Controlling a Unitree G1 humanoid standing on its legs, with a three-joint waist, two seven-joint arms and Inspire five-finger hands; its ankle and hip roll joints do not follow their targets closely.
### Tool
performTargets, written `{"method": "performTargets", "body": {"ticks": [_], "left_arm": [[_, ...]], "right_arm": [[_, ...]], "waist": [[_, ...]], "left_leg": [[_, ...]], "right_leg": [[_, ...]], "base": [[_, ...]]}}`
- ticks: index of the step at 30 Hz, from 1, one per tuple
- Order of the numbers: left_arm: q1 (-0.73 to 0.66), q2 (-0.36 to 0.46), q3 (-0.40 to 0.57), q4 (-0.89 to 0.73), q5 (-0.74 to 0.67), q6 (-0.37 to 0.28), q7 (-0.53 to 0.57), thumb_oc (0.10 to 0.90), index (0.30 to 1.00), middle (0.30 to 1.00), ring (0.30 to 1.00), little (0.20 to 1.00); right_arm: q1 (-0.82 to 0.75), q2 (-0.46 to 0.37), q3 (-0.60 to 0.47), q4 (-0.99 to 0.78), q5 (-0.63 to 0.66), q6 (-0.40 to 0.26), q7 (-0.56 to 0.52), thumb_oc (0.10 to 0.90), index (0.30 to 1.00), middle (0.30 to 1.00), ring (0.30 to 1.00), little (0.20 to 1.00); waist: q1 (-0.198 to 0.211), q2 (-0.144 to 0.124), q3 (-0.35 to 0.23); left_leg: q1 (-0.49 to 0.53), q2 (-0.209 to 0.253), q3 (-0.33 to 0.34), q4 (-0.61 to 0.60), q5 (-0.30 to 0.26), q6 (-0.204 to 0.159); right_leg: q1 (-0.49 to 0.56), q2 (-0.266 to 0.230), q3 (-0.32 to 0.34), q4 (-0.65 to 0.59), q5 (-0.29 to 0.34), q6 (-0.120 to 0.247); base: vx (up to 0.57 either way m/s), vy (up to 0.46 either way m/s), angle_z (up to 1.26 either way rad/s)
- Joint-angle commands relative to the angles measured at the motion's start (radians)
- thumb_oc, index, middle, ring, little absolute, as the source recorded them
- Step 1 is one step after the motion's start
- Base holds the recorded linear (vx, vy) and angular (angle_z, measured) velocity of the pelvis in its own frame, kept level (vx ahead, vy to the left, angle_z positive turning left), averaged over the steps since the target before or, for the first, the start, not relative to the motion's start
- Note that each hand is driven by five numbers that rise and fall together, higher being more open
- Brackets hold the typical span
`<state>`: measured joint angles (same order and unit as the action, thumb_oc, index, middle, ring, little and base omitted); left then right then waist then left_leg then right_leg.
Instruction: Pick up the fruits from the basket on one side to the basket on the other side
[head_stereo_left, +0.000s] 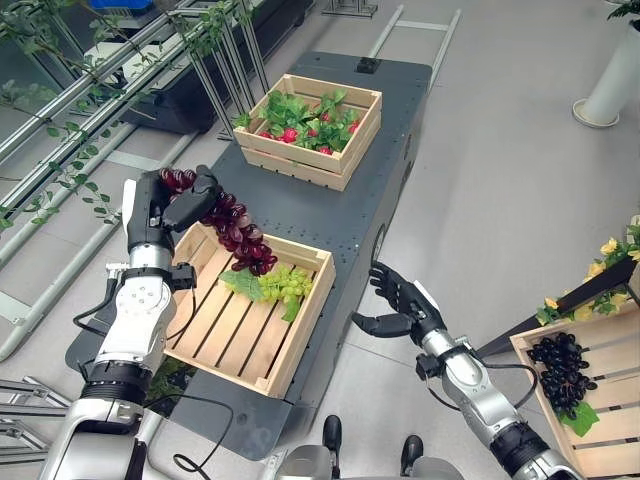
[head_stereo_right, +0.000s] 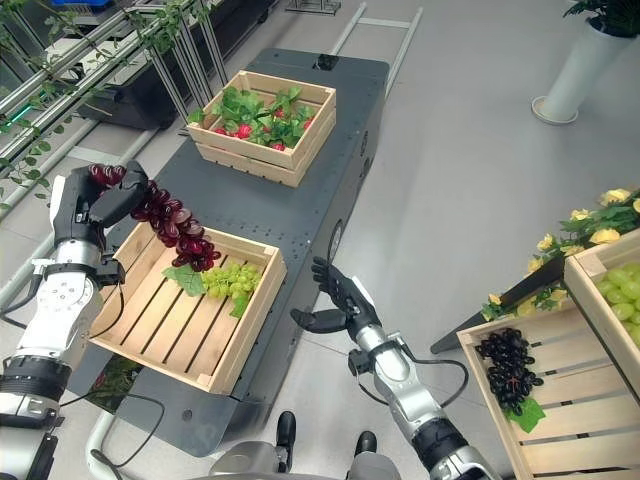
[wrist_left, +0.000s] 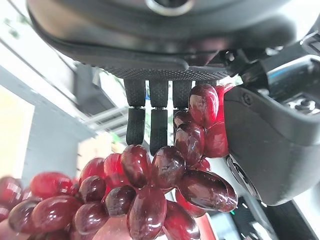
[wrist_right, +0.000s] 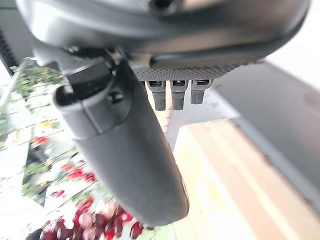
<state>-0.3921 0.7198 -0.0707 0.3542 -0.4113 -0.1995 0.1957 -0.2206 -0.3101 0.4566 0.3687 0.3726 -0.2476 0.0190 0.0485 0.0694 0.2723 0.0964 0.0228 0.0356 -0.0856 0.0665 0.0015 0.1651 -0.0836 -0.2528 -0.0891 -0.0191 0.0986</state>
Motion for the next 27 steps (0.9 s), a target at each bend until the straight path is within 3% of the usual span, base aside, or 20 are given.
{"method": "performTargets", "body": {"ticks": [1, 11, 16, 27], "left_arm": [[-0.207, 0.085, -0.034, -0.028, -0.097, -0.037, -0.018, 0.4, 0.3, 0.3, 0.3, 0.3], [-0.472, 0.084, -0.191, 0.01, -0.17, 0.031, -0.066, 0.4, 0.3, 0.3, 0.3, 0.3], [-0.554, 0.055, -0.253, 0.008, -0.192, 0.05, -0.102, 0.4, 0.3, 0.3, 0.3, 0.3], [-0.689, -0.017, -0.343, -0.009, -0.223, 0.067, -0.104, 0.4, 0.3, 0.3, 0.3, 0.3]], "right_arm": [[-0.092, 0.076, 0.049, -0.113, 0.057, -0.075, -0.06, 0.8, 0.9, 0.9, 0.9, 0.9], [-0.292, 0.138, 0.086, -0.095, 0.188, 0.04, -0.074, 0.8, 0.9, 0.9, 0.9, 0.9], [-0.385, 0.177, 0.086, -0.061, 0.27, 0.048, -0.094, 0.8, 0.9, 0.9, 0.9, 0.9], [-0.48, 0.229, 0.103, -0.031, 0.326, 0.022, -0.13, 0.8, 0.9, 0.9, 0.9, 0.9]], "waist": [[0.017, 0.021, -0.169], [0.043, 0.007, -0.217], [0.053, 0.001, -0.232], [0.058, -0.009, -0.261]], "left_leg": [[-0.002, -0.056, -0.019, -0.002, -0.061, 0.006], [-0.033, -0.049, -0.051, -0.002, -0.051, -0.008], [-0.033, -0.045, -0.057, -0.002, -0.05, -0.01], [-0.029, -0.041, -0.06, -0.002, -0.05, -0.013]], "right_leg": [[-0.039, -0.036, 0.01, 0.013, 0.034, -0.039], [-0.037, -0.027, -0.026, 0.002, 0.031, -0.042], [-0.033, -0.022, -0.029, 0.002, 0.028, -0.049], [-0.028, -0.021, -0.032, 0.002, 0.028, -0.048]], "base": [[-0.02, -0.079, 0.03], [-0.02, -0.081, 0.03], [0.0, -0.042, 0.07], [0.0, 0.0, 0.0]]}}
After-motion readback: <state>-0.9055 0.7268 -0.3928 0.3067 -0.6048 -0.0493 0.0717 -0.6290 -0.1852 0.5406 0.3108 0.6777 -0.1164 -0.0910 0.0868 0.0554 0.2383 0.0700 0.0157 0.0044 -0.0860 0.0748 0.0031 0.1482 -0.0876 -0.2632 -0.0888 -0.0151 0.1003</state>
